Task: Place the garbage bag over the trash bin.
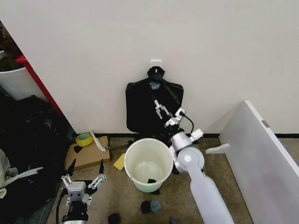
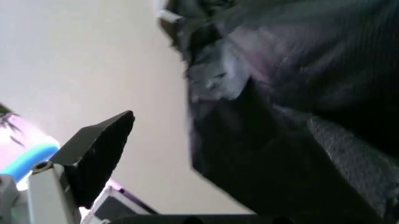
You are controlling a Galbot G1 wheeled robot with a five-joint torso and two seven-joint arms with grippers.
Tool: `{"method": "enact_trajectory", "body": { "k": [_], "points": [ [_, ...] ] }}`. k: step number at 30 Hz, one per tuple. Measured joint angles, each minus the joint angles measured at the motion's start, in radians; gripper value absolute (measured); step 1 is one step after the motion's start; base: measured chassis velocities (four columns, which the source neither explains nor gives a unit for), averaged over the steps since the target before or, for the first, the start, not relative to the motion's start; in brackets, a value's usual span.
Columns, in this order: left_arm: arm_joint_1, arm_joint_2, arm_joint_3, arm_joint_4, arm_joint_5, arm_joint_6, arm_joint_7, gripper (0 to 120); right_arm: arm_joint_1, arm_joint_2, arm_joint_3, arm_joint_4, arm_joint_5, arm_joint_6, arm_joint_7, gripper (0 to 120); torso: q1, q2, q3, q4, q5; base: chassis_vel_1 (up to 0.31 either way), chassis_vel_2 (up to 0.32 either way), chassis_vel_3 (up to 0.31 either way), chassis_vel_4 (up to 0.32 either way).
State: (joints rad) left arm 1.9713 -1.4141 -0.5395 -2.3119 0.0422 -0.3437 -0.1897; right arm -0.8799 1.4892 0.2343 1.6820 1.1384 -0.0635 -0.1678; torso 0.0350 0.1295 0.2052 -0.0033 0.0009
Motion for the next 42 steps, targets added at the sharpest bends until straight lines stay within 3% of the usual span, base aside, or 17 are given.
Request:
{"method": "enact_trajectory", "body": {
  "k": [6, 20, 30, 39, 42],
  "points": [
    [0.002, 0.003, -0.007, -0.006, -0.017, -0.002, -0.001, 97, 0.106, 0.002, -0.005, -0.090, 0.008, 0.001, 0.002, 100, 0.000, 0.000, 0.000, 0.0000, -0.0003, 0.000, 0.000, 0.000, 0.000],
    [-0.031, 0.006, 0.004, -0.021, -0.018, -0.005, 0.003, 97, 0.147, 0.033, 0.020, -0.135, 0.012, -0.007, -0.038, 98, 0.000, 0.000, 0.000, -0.0001, -0.0002, 0.000, 0.000, 0.000, 0.000],
    [-0.044, -0.004, 0.009, 0.010, 0.001, -0.021, 0.010, 97, 0.130, 0.028, 0.005, -0.131, -0.037, -0.011, -0.115, 57, 0.000, 0.000, 0.000, -0.0001, -0.0002, 0.000, 0.000, 0.000, 0.000],
    [-0.041, 0.002, 0.008, 0.015, 0.002, -0.024, 0.007, 97, 0.138, 0.036, 0.018, -0.144, -0.055, -0.010, -0.121, 30, 0.000, 0.000, 0.000, 0.0000, -0.0001, 0.000, 0.000, 0.000, 0.000],
    [-0.048, 0.008, 0.007, 0.017, 0.000, -0.021, 0.005, 97, 0.145, 0.035, 0.020, -0.155, -0.062, -0.009, -0.128, 15, 0.000, 0.000, 0.000, 0.0000, -0.0002, 0.000, 0.000, 0.000, 0.000]
  ]
}}
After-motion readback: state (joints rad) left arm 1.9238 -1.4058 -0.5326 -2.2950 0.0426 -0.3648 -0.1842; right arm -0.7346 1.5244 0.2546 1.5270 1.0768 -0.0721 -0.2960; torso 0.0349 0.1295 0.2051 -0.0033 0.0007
